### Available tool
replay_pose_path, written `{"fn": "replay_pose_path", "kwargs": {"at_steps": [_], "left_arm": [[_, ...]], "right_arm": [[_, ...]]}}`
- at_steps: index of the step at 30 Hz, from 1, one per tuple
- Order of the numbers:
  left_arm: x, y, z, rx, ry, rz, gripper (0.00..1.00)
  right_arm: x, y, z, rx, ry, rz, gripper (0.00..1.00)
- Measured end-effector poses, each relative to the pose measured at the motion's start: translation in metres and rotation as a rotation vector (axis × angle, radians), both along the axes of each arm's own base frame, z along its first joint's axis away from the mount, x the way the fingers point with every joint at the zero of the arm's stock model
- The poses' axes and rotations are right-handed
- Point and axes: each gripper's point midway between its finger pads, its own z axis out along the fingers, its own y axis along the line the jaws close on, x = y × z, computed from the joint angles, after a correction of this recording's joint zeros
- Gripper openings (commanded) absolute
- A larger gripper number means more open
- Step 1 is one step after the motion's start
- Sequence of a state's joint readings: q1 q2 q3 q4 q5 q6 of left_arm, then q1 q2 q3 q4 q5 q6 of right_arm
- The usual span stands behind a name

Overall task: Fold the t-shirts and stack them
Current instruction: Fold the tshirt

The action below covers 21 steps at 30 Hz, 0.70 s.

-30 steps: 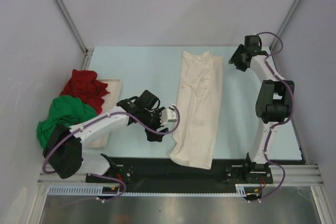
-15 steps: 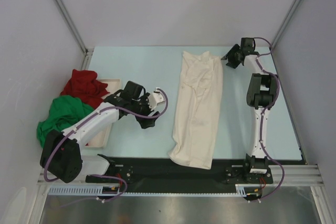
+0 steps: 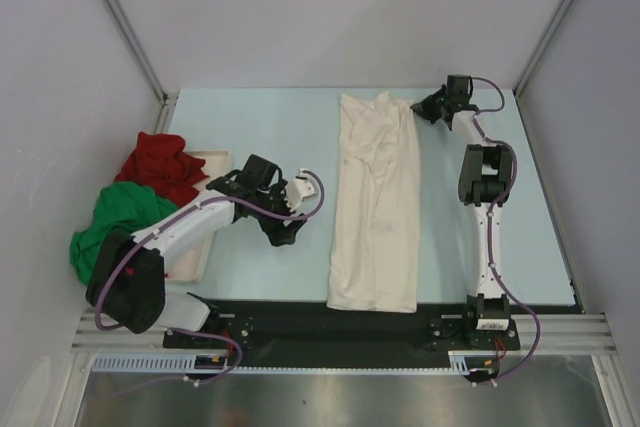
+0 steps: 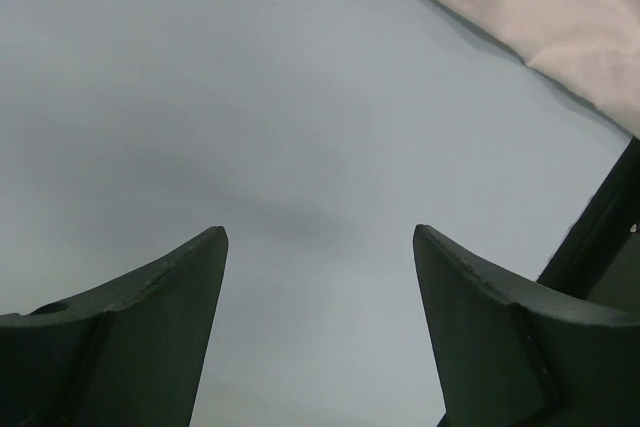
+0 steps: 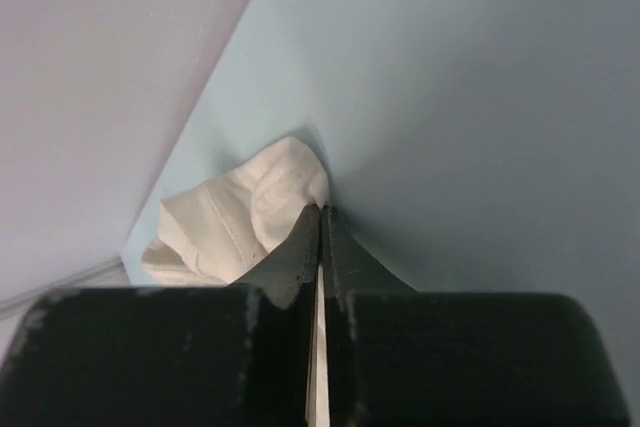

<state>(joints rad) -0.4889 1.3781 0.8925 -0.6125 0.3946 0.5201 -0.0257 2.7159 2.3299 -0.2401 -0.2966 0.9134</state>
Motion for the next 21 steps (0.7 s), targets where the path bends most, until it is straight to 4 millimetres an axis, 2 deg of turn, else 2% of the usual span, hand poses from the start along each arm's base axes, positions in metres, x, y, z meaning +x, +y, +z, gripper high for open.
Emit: {"fn": "replay_pose_path", "kwargs": {"at_steps": [3,6,7,8,10,12,14,16,18,20,21], "left_arm": [[0.002,0.000,-0.003,0.007,0.011,0.002,0.80],[0.006,-0.003,-0.003,0.008,0.014,0.002,0.80],[0.007,-0.003,-0.003,0.008,0.014,0.002,0.80],[0.009,-0.004,-0.003,0.008,0.015,0.002,0.80],[0.011,-0.006,-0.002,0.007,0.014,0.001,0.80],[0.012,-0.009,-0.001,0.005,0.009,-0.007,0.80],[0.011,-0.015,0.002,0.005,-0.004,-0.028,0.78],[0.003,-0.030,0.005,0.014,-0.026,-0.091,0.77],[-0.011,-0.050,0.006,0.027,-0.064,-0.190,0.76],[-0.034,-0.075,0.006,0.016,-0.095,-0.327,0.76],[-0.048,-0.087,0.005,0.005,-0.108,-0.398,0.77]], "right_arm": [[0.016,0.004,0.002,0.030,-0.034,-0.045,0.00],[0.027,0.004,0.007,0.043,-0.064,-0.083,0.30],[0.028,0.003,0.007,0.039,-0.063,-0.094,0.44],[0.028,0.003,0.008,0.037,-0.067,-0.094,0.53],[0.030,0.001,0.020,0.007,-0.097,-0.087,0.67],[0.022,-0.006,0.027,-0.044,-0.086,-0.084,0.70],[0.003,-0.019,0.034,-0.113,-0.041,-0.082,0.72],[-0.018,-0.040,0.060,-0.204,-0.032,-0.086,0.72],[-0.065,-0.056,0.071,-0.289,0.051,-0.091,0.72],[-0.109,-0.068,0.094,-0.359,0.075,-0.102,0.72],[-0.138,-0.070,0.101,-0.387,0.097,-0.099,0.72]]}}
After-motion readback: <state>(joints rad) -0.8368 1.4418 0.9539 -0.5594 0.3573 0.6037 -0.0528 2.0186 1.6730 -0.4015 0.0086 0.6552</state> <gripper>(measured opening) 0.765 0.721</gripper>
